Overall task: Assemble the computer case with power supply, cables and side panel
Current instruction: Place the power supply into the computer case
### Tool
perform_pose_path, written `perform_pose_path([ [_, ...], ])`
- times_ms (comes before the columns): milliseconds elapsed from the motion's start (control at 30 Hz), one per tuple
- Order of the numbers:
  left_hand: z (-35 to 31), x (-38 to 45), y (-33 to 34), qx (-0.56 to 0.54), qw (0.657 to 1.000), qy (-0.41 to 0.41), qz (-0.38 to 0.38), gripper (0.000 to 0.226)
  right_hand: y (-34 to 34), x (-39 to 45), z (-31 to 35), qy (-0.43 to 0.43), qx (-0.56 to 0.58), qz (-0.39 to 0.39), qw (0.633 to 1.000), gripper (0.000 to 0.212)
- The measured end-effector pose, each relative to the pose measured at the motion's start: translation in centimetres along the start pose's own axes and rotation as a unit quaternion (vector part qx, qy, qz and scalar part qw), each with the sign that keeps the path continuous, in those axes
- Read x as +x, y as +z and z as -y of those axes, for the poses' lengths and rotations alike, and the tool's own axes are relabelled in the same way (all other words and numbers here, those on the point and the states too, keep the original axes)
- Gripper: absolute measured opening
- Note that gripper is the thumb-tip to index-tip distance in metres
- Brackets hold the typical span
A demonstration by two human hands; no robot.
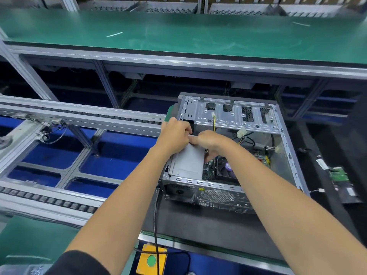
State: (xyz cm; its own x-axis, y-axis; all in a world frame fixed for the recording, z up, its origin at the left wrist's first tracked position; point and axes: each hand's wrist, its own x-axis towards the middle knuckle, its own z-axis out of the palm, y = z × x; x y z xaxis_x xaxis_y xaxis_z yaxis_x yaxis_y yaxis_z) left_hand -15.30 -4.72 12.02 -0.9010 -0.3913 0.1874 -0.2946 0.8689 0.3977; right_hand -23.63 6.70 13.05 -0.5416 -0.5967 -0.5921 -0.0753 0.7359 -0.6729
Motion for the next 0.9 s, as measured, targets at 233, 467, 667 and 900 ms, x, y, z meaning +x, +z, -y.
perform_pose_path([
  [233,-0.2,-0.4,0.8,0.112,0.990,0.065,0.048,0.025,0.2,-1.2,-0.6,0.008,0.069,0.020,0.997,0.050],
  [467,-1.3,-0.9,0.8,0.143,0.987,0.062,0.045,0.014,0.5,-1.7,-1.5,0.000,0.108,-0.003,0.994,0.054],
  [667,-3.9,-1.2,2.4,0.049,0.993,0.050,0.092,0.019,0.1,-1.1,-2.8,0.005,0.148,-0.020,0.989,0.036],
  [900,-5.1,-1.2,4.3,0.197,0.978,0.023,0.070,0.040,-0.9,-1.1,-4.9,0.020,0.035,-0.043,0.998,0.021],
])
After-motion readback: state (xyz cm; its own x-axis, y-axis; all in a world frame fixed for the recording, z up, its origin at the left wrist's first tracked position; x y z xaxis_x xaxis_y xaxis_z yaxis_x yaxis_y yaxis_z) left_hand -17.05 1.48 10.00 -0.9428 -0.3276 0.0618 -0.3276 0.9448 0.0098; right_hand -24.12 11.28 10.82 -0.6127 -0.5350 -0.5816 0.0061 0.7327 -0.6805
